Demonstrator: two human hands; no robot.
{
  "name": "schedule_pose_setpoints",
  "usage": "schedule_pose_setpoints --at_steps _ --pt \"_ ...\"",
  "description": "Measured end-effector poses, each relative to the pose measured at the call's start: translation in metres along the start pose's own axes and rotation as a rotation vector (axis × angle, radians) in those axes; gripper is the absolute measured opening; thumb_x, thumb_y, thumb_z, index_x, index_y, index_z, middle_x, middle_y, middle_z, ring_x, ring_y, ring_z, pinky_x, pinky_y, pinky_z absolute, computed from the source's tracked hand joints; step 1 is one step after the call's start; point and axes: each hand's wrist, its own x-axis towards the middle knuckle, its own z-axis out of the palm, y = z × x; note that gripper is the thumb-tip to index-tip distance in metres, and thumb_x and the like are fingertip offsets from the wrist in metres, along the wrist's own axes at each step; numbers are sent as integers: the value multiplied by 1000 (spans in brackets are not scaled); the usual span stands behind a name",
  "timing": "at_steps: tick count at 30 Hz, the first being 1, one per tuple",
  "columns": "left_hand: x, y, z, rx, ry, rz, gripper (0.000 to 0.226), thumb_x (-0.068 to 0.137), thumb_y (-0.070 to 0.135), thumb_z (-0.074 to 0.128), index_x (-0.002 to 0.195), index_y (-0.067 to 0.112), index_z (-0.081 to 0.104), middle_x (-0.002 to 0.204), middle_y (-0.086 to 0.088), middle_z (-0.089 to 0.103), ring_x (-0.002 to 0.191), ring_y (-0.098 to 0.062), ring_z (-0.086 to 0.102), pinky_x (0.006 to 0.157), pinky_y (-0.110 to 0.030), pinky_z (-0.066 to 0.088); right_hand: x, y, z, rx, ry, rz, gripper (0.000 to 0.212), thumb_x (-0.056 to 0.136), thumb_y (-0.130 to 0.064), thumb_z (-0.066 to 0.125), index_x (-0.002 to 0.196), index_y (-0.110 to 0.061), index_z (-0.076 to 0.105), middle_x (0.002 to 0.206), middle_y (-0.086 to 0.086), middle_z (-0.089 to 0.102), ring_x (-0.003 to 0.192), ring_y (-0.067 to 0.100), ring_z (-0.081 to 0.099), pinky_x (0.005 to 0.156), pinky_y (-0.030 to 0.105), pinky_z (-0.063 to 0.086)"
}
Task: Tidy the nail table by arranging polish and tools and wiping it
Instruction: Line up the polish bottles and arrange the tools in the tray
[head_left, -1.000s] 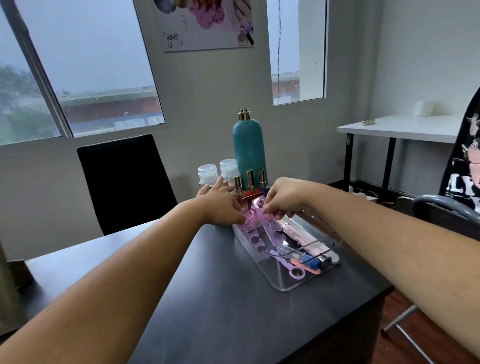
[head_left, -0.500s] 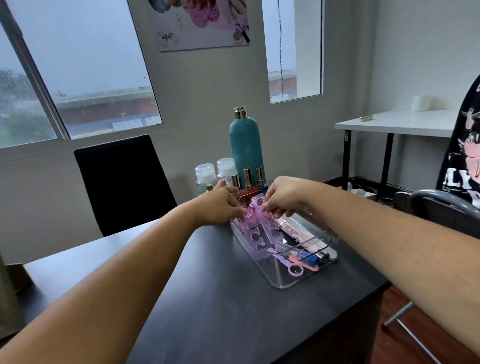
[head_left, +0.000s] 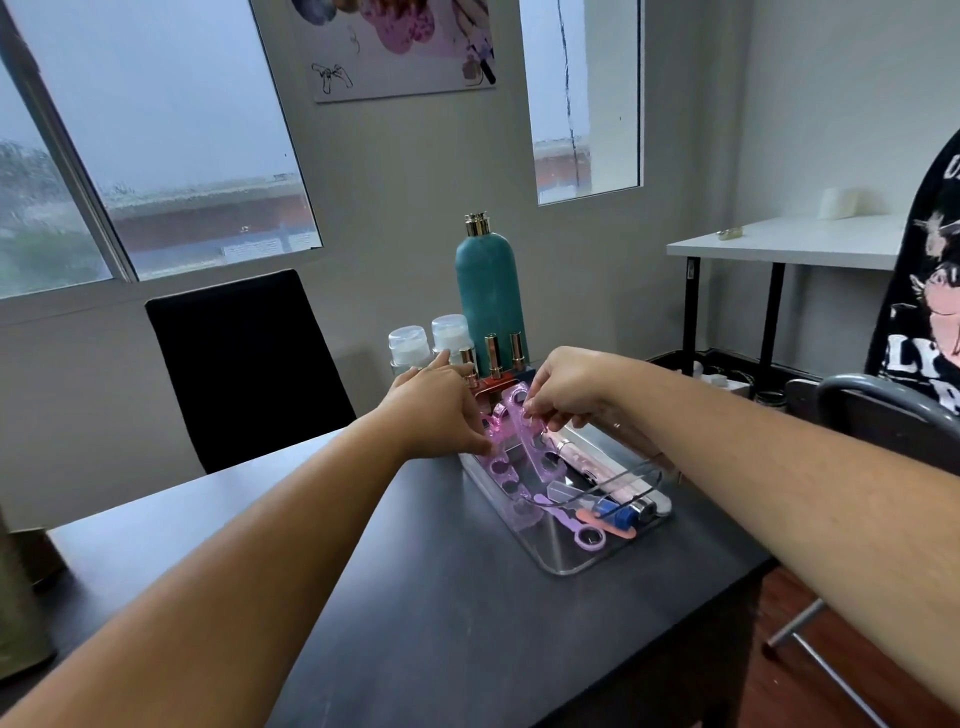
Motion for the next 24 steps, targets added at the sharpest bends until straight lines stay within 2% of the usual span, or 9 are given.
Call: schedule_pose_setpoints --at_steps 3,9,13,16,21,24 --pt "1 -1 0 65 -16 31 27 80 52 61 92 32 74 155 5 23 146 -20 0 115 -48 9 0 0 -1 -3 12 -3 20 92 -10 57 99 4 70 79 11 64 56 13 53 49 21 38" --pt "1 -1 0 44 102 51 17 77 44 67 90 35 74 152 6 31 146 -17 9 113 -44 17 2 0 -3 -17 32 -16 17 92 -10 57 94 2 69 78 11 65 54 13 54 46 21 37" --pt "1 0 2 5 27 37 15 75 42 69 87 34 74 153 5 29 146 -19 5 113 -48 14 5 -1 -4 -38 33 -24 16 92 -10 58 94 2 69 70 8 64 54 13 55 48 21 40" --pt "4 5 -1 38 8 46 19 72 45 70 86 33 74 153 4 30 146 -22 4 113 -49 14 6 -1 -3 -42 14 -34 13 91 -9 58 87 -2 69 70 6 65 55 11 57 50 20 44" --pt "1 7 -4 -32 55 16 18 72 48 70 83 34 73 141 6 46 142 -20 20 108 -43 26 8 -7 -2 -89 -37 -15 19 94 -7 54 100 5 67 80 11 65 58 14 53 52 22 40" --pt "-11 -2 0 -180 104 25 14 72 49 71 77 35 69 137 5 49 135 -12 32 106 -38 32 9 -11 -1 -88 -80 12 18 95 -6 52 102 4 65 75 9 64 55 12 53 51 21 40"
